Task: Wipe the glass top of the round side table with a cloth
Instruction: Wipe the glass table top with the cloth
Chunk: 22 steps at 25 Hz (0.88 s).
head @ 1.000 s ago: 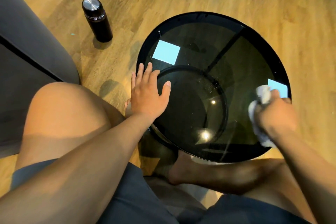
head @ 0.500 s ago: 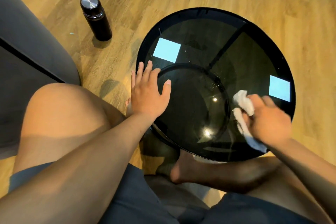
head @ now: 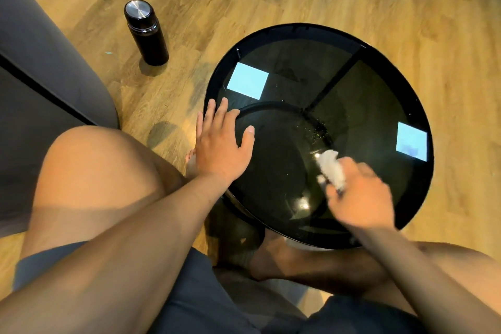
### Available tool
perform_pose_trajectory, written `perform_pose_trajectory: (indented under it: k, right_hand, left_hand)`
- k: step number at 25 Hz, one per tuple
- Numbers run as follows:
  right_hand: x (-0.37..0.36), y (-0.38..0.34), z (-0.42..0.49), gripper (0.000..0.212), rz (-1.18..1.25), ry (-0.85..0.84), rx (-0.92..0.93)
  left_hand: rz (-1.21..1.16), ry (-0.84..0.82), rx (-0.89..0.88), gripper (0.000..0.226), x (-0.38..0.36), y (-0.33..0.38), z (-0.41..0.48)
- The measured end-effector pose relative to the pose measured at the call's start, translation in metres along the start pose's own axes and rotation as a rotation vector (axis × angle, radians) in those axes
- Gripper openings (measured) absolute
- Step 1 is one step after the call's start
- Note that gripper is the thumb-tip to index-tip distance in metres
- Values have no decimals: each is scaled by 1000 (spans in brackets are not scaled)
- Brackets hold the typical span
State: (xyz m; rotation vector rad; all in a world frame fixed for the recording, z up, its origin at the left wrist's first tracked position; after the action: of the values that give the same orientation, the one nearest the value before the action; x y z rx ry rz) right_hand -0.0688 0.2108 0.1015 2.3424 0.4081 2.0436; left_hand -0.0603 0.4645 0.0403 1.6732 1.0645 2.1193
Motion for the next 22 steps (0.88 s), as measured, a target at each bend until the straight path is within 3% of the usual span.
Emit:
perform_pose_trajectory:
  k: [3, 6, 9, 11, 13, 14, 16, 19, 22]
  right_hand:
    - [0, -43, -31, 36, 90, -101, 241]
    - [1, -29, -28, 36, 107, -135, 233]
    - [-7, 37, 4, 34, 4, -45, 34]
    - [-16, 97, 37, 33, -36, -16, -193]
    - [-24, 146, 60, 49, -35, -22, -413]
    - [-27, 155, 66, 57, -24, -8, -475]
    - [-20, 135, 64, 50, 16, 14, -529]
    - [-1, 62, 41, 37, 20, 83, -322]
    - [5, -21, -2, 29, 113, 71, 44]
  left_hand:
    - [1, -13, -3, 50, 0, 1, -1]
    - [-5, -13, -9, 49, 1, 0, -1]
    - [-8, -7, -23, 49, 1, 1, -1]
    - [-8, -4, -19, 49, 1, -1, -1]
    - [-6, -11, -9, 50, 1, 0, 0]
    - [-1, -11, -5, 50, 1, 0, -1]
    - [1, -13, -4, 51, 0, 0, 0]
    - [6, -15, -2, 51, -1, 0, 1]
    - [-4, -19, -7, 51, -1, 0, -1]
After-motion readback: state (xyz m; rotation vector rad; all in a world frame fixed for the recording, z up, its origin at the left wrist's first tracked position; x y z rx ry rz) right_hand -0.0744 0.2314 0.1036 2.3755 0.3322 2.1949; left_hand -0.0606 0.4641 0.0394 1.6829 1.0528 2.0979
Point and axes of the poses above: each hand's wrist, its own z-axis towards the middle knuckle, its own x-axis out of the back of the hand, y = z × x, the point moved 3 cm from there along z, towards the middle knuckle, and after that the axes turned 12 degrees about -z, right-handed, at the moved point
